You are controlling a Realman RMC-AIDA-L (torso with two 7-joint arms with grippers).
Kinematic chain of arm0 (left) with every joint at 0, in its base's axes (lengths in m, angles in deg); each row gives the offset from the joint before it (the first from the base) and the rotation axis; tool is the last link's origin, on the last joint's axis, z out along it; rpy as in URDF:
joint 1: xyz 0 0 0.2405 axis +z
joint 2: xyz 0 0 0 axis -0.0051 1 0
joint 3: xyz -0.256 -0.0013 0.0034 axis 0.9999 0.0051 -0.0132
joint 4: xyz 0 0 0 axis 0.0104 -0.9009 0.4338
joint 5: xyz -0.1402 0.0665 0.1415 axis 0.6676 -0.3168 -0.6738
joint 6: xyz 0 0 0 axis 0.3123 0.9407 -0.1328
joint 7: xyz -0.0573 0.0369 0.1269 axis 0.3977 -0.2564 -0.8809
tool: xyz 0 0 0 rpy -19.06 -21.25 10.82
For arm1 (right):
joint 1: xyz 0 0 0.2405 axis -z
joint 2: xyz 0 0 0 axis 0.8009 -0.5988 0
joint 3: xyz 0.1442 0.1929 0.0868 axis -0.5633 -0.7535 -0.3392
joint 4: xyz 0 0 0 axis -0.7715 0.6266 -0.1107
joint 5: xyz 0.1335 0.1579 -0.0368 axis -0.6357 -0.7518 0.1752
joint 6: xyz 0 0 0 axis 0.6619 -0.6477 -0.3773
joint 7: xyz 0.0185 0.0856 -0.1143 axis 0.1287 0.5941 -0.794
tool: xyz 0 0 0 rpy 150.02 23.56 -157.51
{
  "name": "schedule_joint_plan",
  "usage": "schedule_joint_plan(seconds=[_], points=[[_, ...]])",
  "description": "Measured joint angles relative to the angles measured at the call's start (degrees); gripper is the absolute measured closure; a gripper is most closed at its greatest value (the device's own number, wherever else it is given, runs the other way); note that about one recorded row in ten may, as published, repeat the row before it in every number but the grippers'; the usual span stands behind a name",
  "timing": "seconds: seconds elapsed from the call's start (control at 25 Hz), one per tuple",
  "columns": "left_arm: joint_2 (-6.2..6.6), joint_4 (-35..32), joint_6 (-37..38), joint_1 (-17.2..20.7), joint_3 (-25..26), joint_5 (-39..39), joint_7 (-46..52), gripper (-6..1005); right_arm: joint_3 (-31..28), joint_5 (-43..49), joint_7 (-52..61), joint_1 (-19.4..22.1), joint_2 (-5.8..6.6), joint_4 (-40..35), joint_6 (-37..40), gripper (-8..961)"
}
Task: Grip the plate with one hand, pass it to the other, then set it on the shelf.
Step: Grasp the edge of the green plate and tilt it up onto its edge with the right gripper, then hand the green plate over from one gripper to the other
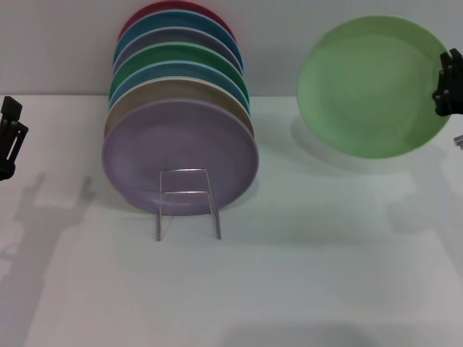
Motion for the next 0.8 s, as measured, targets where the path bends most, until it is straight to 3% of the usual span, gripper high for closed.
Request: schedule_joint_plan(seconds=[0.36, 0.8], points=[[-0.07, -0.55, -0.15, -0.18, -0.12, -0.14, 0.06, 148, 5.56, -0.39, 1.4, -0.05, 0.23, -6.43, 13.94, 935], [-0.08, -0.55, -1.09, -0.24, -0.13, -0.28, 0.36, 148, 11.9, -0.38, 13.22, -0.8, 0.29, -15.21, 30.65, 934]])
